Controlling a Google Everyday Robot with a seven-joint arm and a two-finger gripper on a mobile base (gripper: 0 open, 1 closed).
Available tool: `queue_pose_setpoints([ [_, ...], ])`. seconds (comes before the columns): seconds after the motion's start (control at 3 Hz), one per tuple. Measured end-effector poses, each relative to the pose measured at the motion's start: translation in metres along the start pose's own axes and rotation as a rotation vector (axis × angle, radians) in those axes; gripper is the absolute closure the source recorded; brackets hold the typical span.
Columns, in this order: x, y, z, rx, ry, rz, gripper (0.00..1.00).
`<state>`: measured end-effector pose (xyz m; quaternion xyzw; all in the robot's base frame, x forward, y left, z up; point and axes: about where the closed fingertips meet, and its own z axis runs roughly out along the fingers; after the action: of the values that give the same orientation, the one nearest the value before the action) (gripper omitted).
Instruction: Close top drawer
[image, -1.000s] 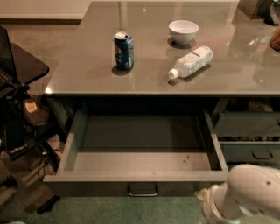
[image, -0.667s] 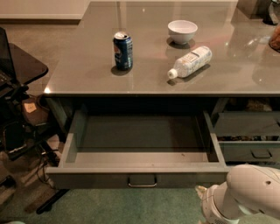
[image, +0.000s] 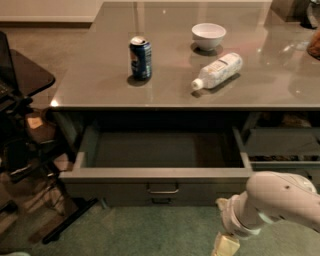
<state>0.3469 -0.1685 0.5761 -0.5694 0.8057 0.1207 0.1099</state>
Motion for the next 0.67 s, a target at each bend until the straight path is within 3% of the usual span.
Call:
queue_pose_setpoints([
  [0.33,-0.0492,-0.0636,-0.0045,0.06,-0.02,-0.005,0.0],
  [0.67,-0.0492,-0.0636,-0.0045,0.06,-0.02,-0.005,0.0],
])
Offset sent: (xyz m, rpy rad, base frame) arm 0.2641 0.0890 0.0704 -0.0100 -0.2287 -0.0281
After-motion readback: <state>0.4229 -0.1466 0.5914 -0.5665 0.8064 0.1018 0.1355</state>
